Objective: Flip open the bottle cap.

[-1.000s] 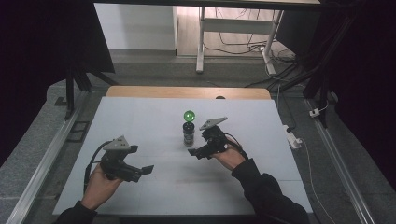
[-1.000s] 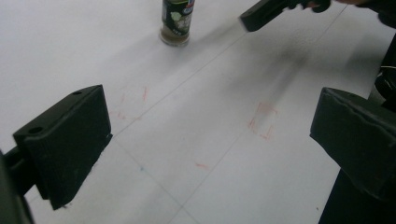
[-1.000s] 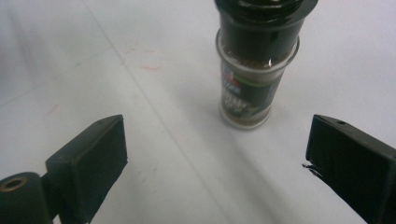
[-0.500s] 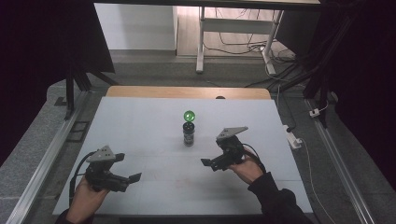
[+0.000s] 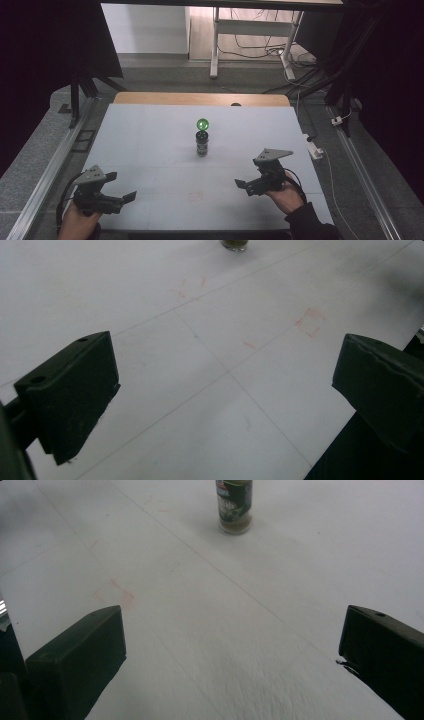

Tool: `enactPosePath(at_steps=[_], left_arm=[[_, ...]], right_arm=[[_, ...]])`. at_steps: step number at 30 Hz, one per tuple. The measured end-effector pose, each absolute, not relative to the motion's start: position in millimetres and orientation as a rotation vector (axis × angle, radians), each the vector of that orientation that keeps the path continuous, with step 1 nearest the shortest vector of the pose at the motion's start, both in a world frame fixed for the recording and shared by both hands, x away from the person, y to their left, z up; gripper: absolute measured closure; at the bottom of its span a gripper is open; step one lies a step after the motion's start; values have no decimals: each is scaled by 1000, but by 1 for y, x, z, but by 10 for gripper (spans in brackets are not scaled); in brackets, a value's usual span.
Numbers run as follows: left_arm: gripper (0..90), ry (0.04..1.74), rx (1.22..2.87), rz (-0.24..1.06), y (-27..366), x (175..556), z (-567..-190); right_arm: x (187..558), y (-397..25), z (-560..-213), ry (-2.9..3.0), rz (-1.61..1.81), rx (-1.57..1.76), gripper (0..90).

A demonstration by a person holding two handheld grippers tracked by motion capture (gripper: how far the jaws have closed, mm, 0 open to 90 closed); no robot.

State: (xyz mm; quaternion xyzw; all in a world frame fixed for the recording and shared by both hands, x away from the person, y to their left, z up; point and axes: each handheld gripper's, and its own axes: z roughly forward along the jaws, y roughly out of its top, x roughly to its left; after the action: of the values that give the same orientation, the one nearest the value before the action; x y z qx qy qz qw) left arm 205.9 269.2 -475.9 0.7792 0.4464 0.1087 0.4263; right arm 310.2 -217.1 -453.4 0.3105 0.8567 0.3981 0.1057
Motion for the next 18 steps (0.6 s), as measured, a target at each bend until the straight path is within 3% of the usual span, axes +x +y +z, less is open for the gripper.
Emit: enactPosePath(at_steps=[18], left_arm=[[0, 1205, 1961, 304, 283, 194, -477]], right_arm=[[266, -288, -459, 2397, 1086, 1155, 0]])
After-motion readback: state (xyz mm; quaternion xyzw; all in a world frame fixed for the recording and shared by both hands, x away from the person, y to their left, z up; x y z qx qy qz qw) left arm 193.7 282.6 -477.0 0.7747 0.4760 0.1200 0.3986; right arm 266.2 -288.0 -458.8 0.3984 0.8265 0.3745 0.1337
